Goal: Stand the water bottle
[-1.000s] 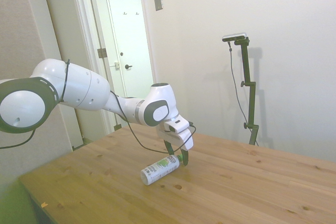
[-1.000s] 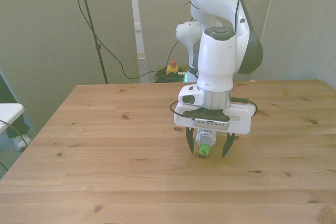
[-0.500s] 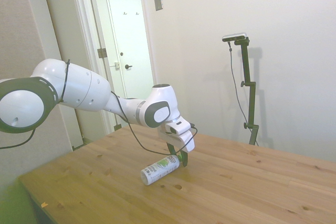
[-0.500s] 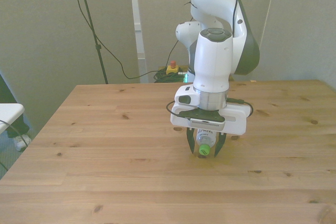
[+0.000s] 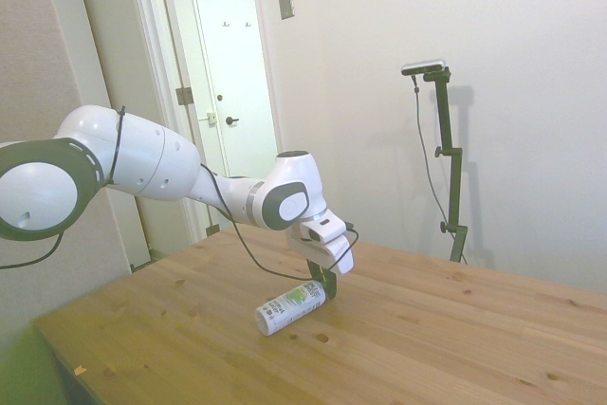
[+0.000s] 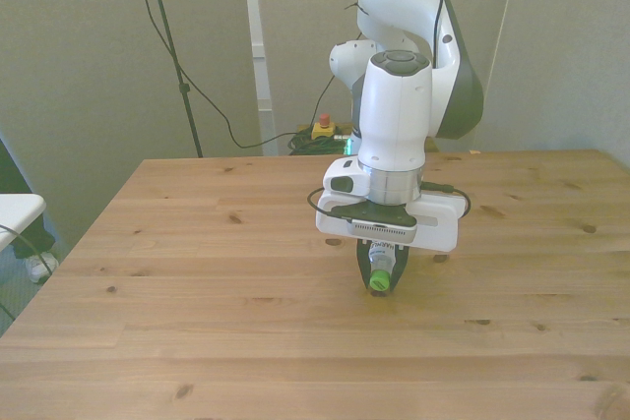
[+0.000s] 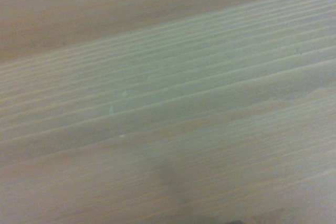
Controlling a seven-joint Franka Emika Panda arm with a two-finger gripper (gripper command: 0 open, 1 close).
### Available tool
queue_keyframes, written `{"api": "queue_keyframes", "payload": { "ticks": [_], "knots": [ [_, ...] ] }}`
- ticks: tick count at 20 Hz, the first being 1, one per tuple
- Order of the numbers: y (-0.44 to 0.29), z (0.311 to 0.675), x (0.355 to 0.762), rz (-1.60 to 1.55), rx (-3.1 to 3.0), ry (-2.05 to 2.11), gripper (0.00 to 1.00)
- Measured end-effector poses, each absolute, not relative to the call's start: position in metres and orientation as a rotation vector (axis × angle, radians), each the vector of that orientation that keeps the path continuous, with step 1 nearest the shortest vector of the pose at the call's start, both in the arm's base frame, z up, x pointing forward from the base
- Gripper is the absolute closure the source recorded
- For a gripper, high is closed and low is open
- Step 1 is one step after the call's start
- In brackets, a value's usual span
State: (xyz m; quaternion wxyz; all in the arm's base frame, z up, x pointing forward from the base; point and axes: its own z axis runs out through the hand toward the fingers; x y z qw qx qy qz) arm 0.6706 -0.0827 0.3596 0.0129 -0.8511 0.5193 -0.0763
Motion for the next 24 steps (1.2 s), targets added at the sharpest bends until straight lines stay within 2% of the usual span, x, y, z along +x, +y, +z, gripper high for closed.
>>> {"api": "queue_keyframes", "payload": {
  "ticks": [3, 11, 15, 19, 24],
  "knots": [
    [-0.081, 0.374, 0.671, -0.265, -2.644, 1.605, 1.0],
    [-0.045, 0.456, 0.664, -0.463, -2.686, 1.469, 1.0],
    [-0.013, 0.485, 0.647, -0.641, -2.697, 1.4, 1.0],
    [0.015, 0.499, 0.618, -0.834, -2.663, 1.346, 1.0],
    [0.038, 0.492, 0.58, -1.077, -2.583, 1.317, 1.0]
  ]
}}
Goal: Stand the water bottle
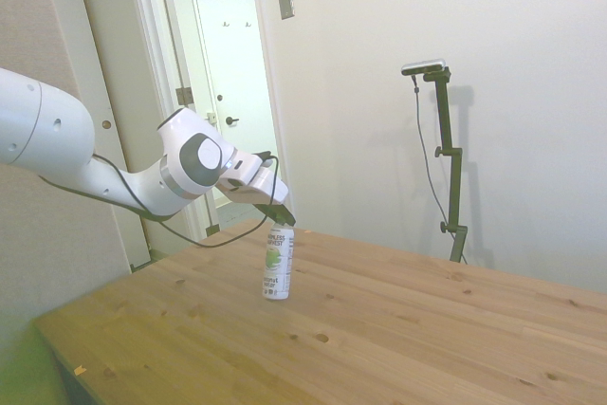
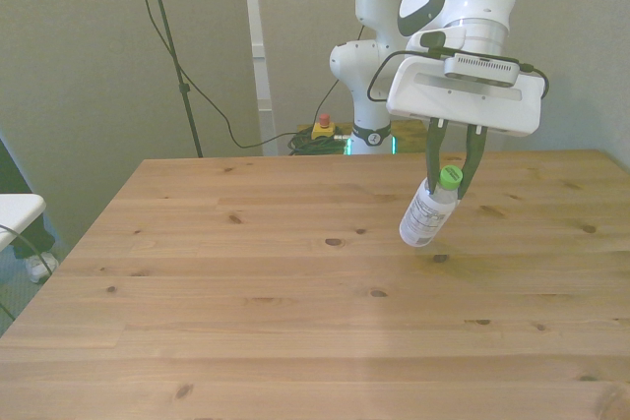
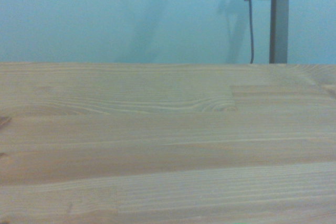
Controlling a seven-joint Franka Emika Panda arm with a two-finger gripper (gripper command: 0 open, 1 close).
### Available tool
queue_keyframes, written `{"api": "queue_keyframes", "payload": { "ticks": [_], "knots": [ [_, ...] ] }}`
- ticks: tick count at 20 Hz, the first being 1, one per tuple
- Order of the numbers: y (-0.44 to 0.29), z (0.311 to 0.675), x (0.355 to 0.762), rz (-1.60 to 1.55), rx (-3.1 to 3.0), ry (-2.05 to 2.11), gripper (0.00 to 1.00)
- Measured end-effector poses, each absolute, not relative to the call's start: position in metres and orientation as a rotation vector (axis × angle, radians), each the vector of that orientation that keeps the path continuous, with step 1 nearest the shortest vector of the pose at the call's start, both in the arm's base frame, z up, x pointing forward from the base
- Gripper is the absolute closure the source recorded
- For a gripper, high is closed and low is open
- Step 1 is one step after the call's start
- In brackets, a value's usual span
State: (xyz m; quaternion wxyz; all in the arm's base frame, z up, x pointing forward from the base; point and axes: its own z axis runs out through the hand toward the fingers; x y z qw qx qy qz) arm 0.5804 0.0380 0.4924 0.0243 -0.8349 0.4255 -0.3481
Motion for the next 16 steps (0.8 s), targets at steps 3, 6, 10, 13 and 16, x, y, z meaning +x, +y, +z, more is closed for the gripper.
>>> {"api": "queue_keyframes", "payload": {
  "ticks": [3, 6, 10, 13, 16],
  "knots": [
    [0.045, 0.488, 0.567, -1.165, -2.507, 1.33, 1.0],
    [0.05, 0.48, 0.562, -1.253, -2.445, 1.343, 1.0],
    [0.061, 0.465, 0.558, -1.332, -2.379, 1.351, 1.0],
    [0.067, 0.46, 0.556, -1.376, -2.324, 1.349, 1.0],
    [0.068, 0.449, 0.555, -1.4, -2.304, 1.338, 1.0]
  ]
}}
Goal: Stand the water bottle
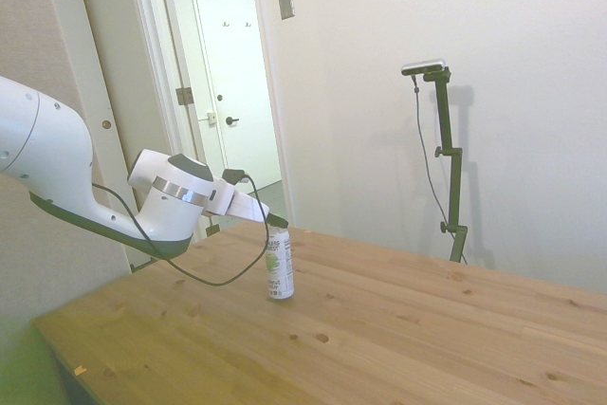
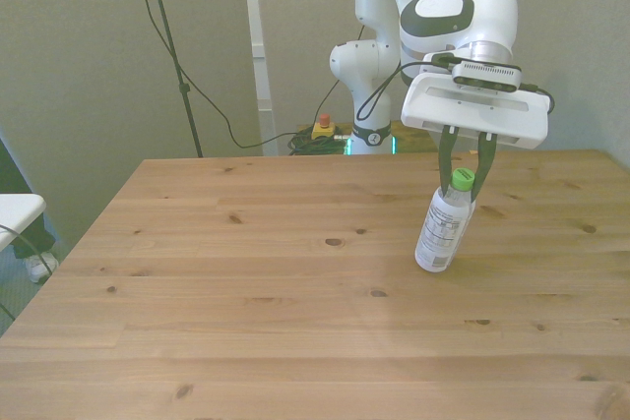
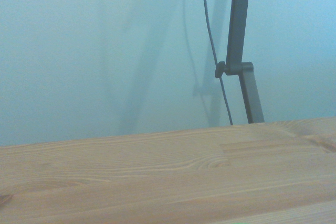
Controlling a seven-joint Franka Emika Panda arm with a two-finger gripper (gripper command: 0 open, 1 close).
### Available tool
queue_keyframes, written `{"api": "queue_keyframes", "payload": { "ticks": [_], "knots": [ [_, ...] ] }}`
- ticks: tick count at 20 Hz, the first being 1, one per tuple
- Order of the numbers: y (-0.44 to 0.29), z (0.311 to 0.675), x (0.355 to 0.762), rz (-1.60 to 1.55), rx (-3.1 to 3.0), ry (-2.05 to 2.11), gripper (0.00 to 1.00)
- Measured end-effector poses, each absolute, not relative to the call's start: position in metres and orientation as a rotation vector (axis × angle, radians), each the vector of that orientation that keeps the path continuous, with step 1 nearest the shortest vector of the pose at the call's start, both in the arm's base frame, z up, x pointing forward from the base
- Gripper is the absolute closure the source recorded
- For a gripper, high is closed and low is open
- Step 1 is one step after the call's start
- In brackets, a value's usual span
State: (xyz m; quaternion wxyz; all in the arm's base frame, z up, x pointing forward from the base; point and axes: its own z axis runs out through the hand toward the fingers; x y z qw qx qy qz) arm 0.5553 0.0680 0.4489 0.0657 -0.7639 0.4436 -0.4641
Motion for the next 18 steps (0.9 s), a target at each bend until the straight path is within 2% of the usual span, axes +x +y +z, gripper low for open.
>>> {"api": "queue_keyframes", "payload": {
  "ticks": [4, 5, 18],
  "knots": [
    [0.065, 0.442, 0.556, -1.412, -2.281, 1.329, 1.0],
    [0.065, 0.441, 0.556, -1.41, -2.279, 1.327, 0.0],
    [0.059, 0.441, 0.546, -1.394, -2.274, 1.355, 0.0]
  ]
}}
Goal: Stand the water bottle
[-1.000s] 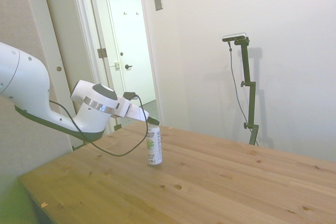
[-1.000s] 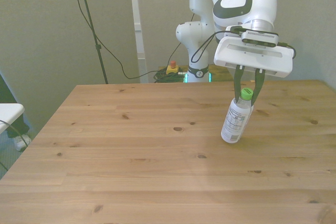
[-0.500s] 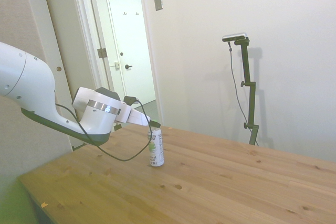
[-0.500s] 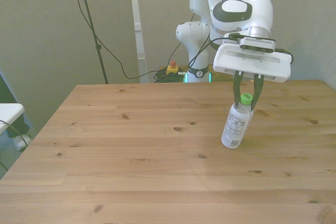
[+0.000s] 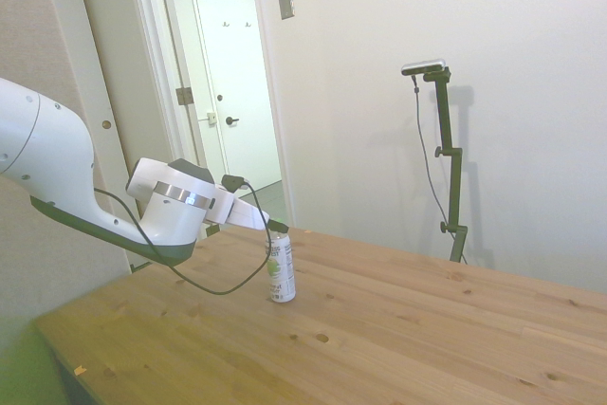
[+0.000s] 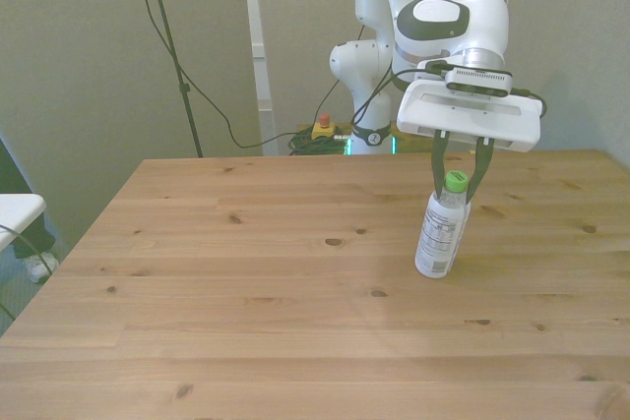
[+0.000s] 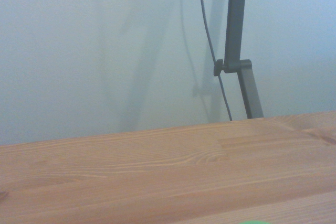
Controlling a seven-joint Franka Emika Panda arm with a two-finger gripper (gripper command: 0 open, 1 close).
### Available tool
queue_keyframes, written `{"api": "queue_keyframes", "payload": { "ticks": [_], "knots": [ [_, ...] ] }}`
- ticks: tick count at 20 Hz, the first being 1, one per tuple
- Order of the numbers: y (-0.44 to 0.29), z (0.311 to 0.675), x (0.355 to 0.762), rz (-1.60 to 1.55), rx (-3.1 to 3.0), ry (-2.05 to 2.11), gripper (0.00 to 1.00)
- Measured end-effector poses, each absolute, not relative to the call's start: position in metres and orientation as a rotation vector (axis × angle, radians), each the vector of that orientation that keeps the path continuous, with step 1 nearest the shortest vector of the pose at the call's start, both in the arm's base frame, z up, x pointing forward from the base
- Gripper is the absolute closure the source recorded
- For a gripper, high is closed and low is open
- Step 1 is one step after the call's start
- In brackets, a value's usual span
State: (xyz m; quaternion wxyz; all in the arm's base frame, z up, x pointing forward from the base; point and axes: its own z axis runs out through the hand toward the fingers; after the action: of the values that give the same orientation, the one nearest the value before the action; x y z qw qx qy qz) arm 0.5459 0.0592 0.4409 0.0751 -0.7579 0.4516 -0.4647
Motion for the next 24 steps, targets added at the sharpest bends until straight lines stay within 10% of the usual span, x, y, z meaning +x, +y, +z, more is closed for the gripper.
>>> {"api": "queue_keyframes", "payload": {
  "ticks": [24],
  "knots": [
    [0.031, 0.575, 0.469, -0.91, -2.554, 1.426, 0.0]
  ]
}}
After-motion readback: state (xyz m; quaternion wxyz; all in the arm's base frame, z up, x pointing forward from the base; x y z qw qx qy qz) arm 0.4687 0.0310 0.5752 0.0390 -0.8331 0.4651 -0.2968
